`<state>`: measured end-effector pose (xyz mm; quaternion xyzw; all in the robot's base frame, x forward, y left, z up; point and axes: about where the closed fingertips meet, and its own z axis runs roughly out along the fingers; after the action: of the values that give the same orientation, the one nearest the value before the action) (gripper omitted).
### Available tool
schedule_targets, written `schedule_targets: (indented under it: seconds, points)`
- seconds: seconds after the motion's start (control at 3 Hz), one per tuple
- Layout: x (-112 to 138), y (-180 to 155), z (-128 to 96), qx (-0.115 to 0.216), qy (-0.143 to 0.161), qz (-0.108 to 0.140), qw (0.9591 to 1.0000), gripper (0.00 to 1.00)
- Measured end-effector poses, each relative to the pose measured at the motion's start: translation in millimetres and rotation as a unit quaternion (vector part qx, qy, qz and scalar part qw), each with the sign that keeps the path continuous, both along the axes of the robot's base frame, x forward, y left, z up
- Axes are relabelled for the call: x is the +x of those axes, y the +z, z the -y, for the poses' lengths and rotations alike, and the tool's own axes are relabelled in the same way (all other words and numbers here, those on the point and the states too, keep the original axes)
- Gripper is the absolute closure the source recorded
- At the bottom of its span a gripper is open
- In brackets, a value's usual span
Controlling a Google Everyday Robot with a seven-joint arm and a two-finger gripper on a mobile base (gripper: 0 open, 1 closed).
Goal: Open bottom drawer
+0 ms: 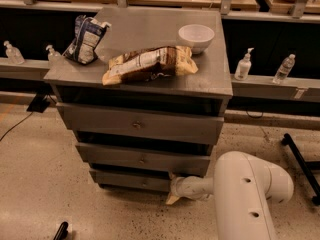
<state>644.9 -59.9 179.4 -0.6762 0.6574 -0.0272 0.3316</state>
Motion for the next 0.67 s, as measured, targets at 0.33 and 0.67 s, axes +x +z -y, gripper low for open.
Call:
schedule_targets:
  seconds: [0.33,0.67]
  points:
    - [7,-5,-3,0.001,0.002,-0.009,1.0,0.11]
    - [7,-15,-11,-0.002,0.016,-0.028,0.9995,0.21]
